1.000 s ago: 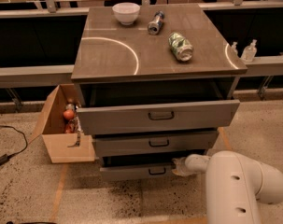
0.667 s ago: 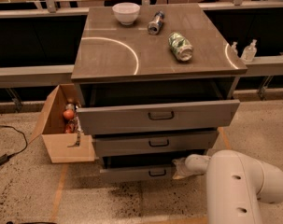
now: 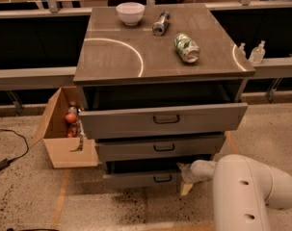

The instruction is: Open bottom drawer

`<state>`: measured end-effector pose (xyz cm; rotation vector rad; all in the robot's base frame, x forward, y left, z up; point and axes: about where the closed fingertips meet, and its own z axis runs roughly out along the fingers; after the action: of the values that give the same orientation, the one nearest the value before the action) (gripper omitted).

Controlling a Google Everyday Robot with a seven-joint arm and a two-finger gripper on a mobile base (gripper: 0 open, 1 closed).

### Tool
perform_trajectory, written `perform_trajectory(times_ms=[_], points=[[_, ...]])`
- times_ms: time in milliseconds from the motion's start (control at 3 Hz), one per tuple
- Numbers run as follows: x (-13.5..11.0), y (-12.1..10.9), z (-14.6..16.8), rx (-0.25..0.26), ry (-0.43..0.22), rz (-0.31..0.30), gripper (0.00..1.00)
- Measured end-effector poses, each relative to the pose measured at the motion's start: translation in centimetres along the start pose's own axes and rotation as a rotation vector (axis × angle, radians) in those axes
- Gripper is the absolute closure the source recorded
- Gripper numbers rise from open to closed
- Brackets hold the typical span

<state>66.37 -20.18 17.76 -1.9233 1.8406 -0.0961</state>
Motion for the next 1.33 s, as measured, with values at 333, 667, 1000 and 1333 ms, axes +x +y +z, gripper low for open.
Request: perform_trajectory(times_ms=[333, 667, 1000, 1333], points=[[-0.17, 0.52, -0.51, -0.038, -0.013, 0.004, 0.0], [-0.42, 0.87, -0.78, -0.077, -0.033, -0.001, 0.16], [-0.6, 0.86, -0.89, -0.107, -0.046, -0.011, 0.39], [-0.81, 0.85, -0.82, -0.132, -0.052, -0.022, 0.62]])
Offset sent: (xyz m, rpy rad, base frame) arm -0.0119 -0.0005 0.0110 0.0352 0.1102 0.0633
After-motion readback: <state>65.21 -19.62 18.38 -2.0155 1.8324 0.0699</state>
